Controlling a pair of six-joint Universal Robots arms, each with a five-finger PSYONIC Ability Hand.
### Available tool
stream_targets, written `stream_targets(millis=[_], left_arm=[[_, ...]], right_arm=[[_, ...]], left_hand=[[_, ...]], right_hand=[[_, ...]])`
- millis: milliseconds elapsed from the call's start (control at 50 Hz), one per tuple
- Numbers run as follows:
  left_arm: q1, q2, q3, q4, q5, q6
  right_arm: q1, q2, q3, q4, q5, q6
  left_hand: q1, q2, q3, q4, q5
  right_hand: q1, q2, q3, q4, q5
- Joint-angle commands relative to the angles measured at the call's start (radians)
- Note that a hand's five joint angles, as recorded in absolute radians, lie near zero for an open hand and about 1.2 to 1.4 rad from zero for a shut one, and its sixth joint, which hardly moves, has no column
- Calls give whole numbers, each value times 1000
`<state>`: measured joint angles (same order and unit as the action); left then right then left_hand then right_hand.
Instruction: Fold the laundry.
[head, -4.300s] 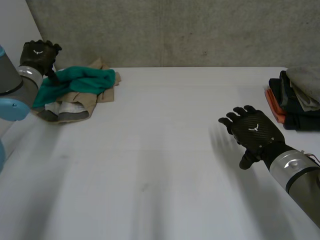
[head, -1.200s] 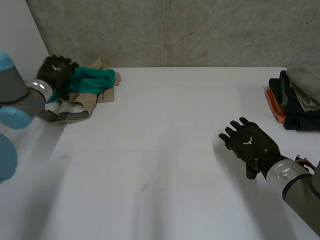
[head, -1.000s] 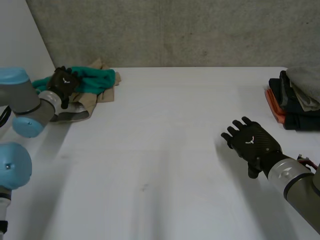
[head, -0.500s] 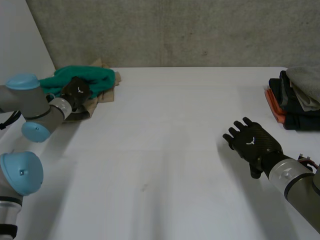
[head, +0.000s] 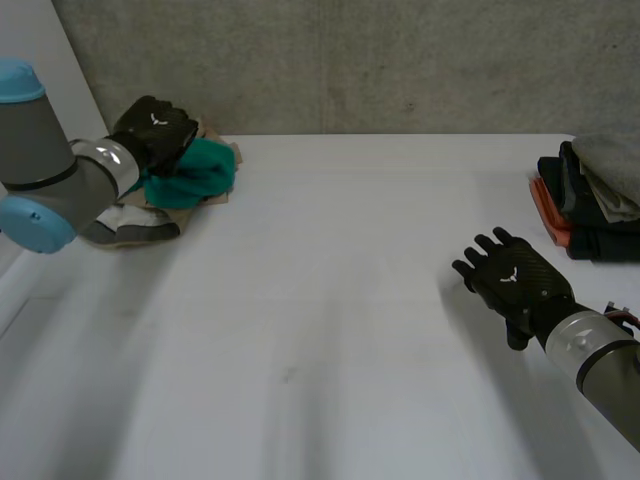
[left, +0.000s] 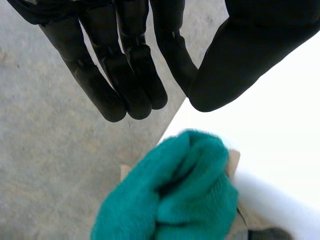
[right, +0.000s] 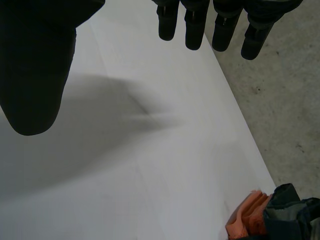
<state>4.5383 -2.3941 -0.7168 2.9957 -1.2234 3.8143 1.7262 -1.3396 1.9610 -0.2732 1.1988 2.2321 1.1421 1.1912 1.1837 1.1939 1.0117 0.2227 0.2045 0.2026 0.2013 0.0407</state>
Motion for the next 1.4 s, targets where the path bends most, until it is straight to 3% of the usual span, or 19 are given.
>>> stream_targets(millis=[20, 40, 60, 240, 320, 420, 540, 560, 580, 600, 760, 940, 1020, 1100, 1180, 1300, 1360, 1380, 1400], left_arm=[[45, -154, 147, -50, -25, 79], [45, -163, 157, -57, -28, 84], [45, -172, 168, -57, -33, 93], [74, -330, 381, 72, -39, 110], [82, -463, 560, -41, -15, 149], [105, -634, 791, -240, 1, 341], [116, -680, 841, -230, 7, 495], [116, -679, 843, -216, 16, 487], [113, -671, 840, -177, 36, 461], [110, -660, 836, -155, 42, 444], [54, -355, 553, -40, -111, 167], [-16, 85, 146, 167, -12, -13], [-82, 248, 34, 163, 1, -163], [-180, 386, -64, 167, 31, -411], [-245, 363, -101, 193, 53, -550], [-343, 172, -99, 168, 42, -555], [-375, 63, -72, 60, 31, -550], [-374, 31, -60, -10, 25, -547], [-372, 27, -53, -44, 21, -542]], right_arm=[[10, 0, 4, 0, -4, -2], [10, 0, 4, 0, -4, -2], [10, 0, 4, 0, -4, -2], [4, -1, 6, 0, -4, -2], [1, -1, 6, 0, -1, -2], [-3, 2, -1, 0, 1, -2], [4, 16, -5, 0, 5, -3], [4, 16, -5, 0, 7, -5], [6, 17, -4, 0, 8, -8], [6, 16, -4, 0, 8, -9], [7, 4, 3, 0, 10, -22], [7, -13, 7, 5, 8, -19], [0, -23, 4, 5, 10, -17], [-14, -33, -1, 6, 10, 0], [-16, -41, -1, 6, 11, 21], [-19, -50, -7, 8, 16, 44], [-28, -50, -14, 11, 27, 58], [-31, -50, -19, 14, 34, 66], [-31, -50, -22, 19, 39, 69]], left_hand=[[-394, -443, -435, -445, -438], [-804, -853, -846, -856, -848], [-968, -1017, -1009, -1019, -1012], [-968, -1017, -1009, -1019, -1012], [-968, -1017, -1009, -1019, -1012], [-968, -1017, -1009, -1019, -1012], [-951, -1000, -992, -1002, -995], [-740, -789, -782, -792, -784], [-66, -116, -108, -118, -111], [251, 202, 209, 199, 207], [254, 205, 213, 202, 210], [254, 205, 213, 202, 210], [254, 205, 213, 202, 210], [254, 205, 213, 202, 210], [254, 205, 213, 202, 210], [254, 205, 213, 202, 210], [-556, -605, -598, -608, -600], [-960, -1009, -1001, -1012, -1004], [-968, -1017, -1009, -1019, -1012]], right_hand=[[-48, -30, -28, -27, -41], [-48, -30, -28, -27, -41], [-48, -30, -28, -27, -41], [-48, -30, -28, -27, -41], [-48, -30, -28, -27, -41], [-48, -30, -28, -27, -41], [-48, -30, -28, -27, -41], [-48, -30, -28, -27, -41], [-48, -30, -28, -27, -41], [-48, -30, -28, -27, -41], [-48, -30, -28, -27, -41], [-48, -30, -28, -27, -41], [-48, -30, -28, -27, -41], [-48, -30, -28, -27, -41], [-48, -30, -28, -27, -41], [-48, -30, -28, -27, -41], [-48, -30, -28, -27, -41], [-48, -30, -28, -27, -41], [-48, -30, -28, -27, -41]])
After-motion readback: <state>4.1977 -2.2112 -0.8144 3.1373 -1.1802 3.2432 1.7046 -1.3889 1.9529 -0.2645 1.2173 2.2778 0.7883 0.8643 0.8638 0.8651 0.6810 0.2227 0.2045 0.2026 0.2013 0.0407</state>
